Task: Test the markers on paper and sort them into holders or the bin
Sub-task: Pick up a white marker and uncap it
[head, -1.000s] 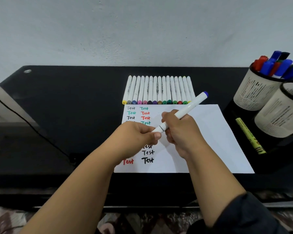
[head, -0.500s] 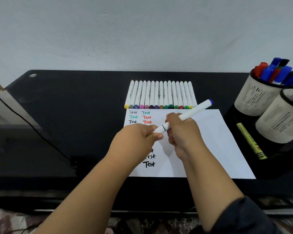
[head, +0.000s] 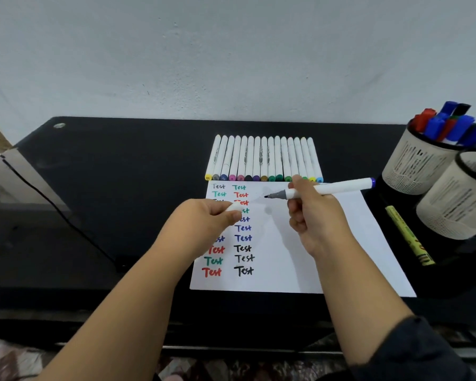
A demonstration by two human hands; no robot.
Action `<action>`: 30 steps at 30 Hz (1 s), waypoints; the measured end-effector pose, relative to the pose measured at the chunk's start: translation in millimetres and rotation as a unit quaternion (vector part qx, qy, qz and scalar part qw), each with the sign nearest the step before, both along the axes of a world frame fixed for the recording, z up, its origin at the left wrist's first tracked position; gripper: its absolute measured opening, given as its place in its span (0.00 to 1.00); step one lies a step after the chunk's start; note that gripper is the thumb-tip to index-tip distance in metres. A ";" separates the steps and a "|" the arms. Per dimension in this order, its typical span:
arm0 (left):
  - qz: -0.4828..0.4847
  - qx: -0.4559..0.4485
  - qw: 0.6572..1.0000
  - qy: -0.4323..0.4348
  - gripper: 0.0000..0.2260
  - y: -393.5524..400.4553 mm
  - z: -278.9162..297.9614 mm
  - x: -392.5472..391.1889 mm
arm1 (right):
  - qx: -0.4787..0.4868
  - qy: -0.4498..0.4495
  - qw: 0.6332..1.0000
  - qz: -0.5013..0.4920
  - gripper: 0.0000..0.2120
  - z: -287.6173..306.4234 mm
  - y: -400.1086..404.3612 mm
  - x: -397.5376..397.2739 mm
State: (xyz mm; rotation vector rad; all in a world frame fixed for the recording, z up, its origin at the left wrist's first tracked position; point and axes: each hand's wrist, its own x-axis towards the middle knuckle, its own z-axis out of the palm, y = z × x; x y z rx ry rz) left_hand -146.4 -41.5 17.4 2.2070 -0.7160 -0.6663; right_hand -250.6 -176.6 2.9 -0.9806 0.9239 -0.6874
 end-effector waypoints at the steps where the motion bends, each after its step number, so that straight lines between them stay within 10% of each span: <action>1: 0.000 0.001 1.000 -0.007 0.17 0.1 0.7 0.7 | -0.007 -0.003 1.000 0.007 0.06 -0.3 -1.1 0.0; 17: 0.003 -0.024 0.999 -0.028 0.02 -20.8 -5.2 34.8 | -0.270 0.178 0.946 0.022 0.11 -12.3 -46.1 63.6; 30: 0.015 -0.005 0.998 -0.059 0.19 -26.0 -24.7 43.3 | -0.311 0.180 0.933 0.032 0.15 -31.5 -46.7 69.9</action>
